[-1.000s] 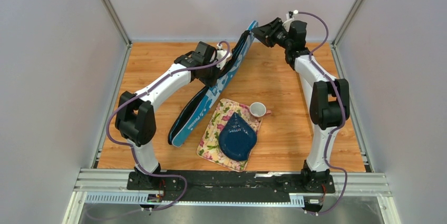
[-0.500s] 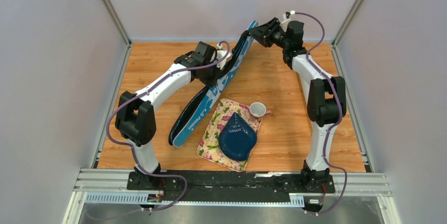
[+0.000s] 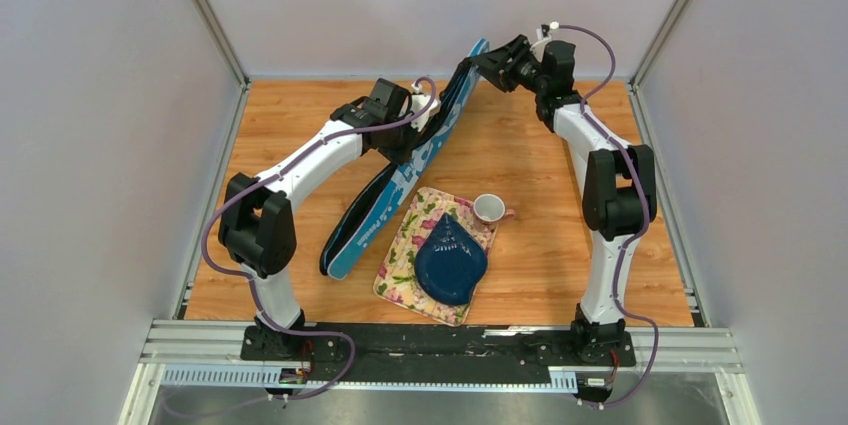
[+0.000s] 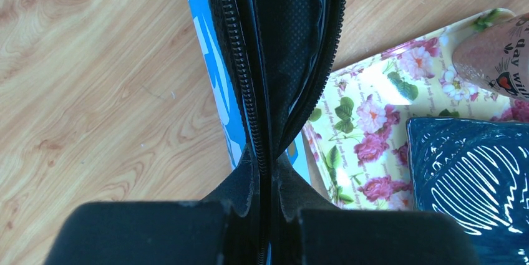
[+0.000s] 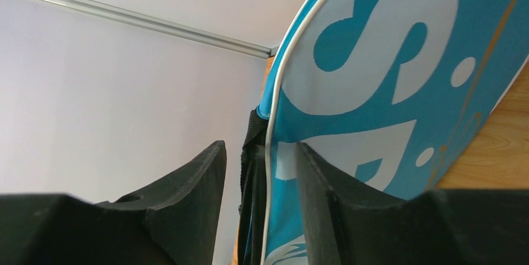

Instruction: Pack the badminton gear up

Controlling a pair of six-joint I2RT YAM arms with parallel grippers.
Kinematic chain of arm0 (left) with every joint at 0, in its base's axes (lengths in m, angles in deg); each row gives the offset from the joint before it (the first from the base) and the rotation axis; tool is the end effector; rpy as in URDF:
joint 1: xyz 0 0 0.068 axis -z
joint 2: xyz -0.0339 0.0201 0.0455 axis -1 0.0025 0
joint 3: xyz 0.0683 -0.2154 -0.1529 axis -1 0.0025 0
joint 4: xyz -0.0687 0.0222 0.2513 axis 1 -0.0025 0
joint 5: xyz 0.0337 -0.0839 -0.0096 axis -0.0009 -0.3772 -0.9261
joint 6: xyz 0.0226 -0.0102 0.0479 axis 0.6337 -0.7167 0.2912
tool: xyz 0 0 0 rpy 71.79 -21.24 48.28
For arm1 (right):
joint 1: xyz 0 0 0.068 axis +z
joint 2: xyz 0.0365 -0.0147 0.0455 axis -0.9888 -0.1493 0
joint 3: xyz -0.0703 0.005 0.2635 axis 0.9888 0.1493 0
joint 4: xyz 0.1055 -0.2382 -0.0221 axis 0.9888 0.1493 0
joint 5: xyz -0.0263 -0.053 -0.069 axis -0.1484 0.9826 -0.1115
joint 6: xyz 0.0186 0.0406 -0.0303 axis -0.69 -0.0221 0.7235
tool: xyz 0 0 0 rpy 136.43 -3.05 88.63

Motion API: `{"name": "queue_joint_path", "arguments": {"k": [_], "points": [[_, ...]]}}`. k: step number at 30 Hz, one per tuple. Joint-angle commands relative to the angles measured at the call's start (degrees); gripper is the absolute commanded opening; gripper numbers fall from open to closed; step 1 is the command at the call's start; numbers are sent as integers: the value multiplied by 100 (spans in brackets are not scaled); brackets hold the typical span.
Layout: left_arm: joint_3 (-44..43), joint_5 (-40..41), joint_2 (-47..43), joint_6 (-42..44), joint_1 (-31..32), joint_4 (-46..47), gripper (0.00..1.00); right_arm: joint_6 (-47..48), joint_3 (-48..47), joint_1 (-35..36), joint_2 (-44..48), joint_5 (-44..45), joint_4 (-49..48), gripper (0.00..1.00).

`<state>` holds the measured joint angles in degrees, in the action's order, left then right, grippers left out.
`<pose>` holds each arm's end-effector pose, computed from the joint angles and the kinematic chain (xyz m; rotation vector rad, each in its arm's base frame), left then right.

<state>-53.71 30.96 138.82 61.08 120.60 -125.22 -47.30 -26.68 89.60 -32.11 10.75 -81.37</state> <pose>0.3411 -0.2091 0.2831 0.8877 2.3445 -0.3513 0.4903 0.0899 0.2852 0.3955 1.8443 1.3465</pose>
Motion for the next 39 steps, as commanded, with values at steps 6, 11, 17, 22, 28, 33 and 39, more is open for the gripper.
{"name": "queue_joint_path", "arguments": {"k": [6,11,17,22,28,33,39], "points": [[-310,-126,-50,7,28,117,0,309,199,-36,300,247,65,51],[-284,-144,-50,-10,28,135,0,-251,164,-54,46,-147,-461,40],[-301,-162,-58,-1,28,126,0,-341,270,-28,107,-209,-621,36],[-327,-196,-41,-19,28,135,0,-332,340,-19,125,-218,-612,37],[-345,-205,-32,-28,28,134,0,-332,375,8,160,-271,-656,32],[-345,-197,-32,-19,28,108,0,-323,401,34,204,-280,-665,30],[-345,-188,-32,-63,28,99,0,-359,419,52,222,-280,-682,30]]}}
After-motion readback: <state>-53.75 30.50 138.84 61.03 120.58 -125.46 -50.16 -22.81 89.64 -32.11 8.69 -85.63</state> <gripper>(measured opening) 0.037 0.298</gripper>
